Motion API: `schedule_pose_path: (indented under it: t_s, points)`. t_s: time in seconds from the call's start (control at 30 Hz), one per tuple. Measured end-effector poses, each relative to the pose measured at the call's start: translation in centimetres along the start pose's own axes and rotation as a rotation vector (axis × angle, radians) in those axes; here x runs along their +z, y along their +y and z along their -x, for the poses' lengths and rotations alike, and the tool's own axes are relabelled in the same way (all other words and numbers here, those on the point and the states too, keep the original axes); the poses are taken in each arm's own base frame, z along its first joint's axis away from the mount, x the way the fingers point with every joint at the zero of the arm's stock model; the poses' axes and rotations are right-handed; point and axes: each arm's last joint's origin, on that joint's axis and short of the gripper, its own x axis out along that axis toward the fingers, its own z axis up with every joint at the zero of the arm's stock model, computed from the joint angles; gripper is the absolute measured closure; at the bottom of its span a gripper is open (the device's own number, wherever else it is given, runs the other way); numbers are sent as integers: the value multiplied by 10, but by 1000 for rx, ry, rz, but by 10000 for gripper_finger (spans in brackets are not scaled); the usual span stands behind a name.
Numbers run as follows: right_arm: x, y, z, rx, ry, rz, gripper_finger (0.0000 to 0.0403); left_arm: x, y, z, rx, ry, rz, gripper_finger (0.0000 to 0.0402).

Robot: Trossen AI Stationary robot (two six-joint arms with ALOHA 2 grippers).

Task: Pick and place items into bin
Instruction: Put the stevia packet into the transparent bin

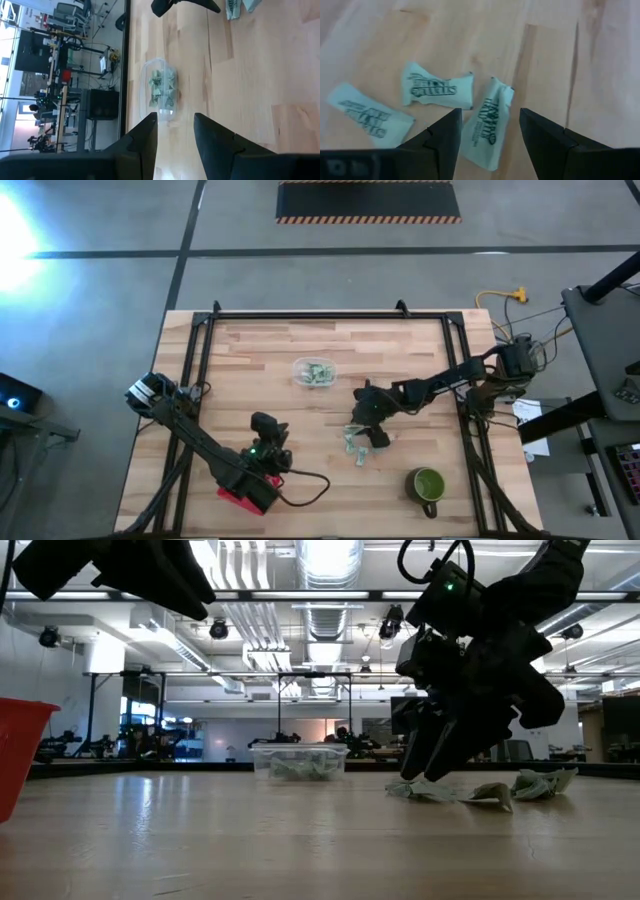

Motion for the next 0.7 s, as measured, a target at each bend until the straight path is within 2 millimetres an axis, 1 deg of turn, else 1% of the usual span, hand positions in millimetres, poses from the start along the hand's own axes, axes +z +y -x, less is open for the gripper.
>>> schedule_pose_path:
  t_s: [0.23,0.4,0.57,0.7]
  points:
    - [0,0,-1,-9,2,-9,211,0,0,0,0,0,2,291]
    - [-5,-1,-9,-25,24,-20,211,0,0,0,0,0,3,291]
    - [-5,-1,-10,-20,24,-28,211,0,0,0,0,0,4,291]
    - [-5,-1,-9,-20,23,-22,223,0,0,0,0,0,4,291]
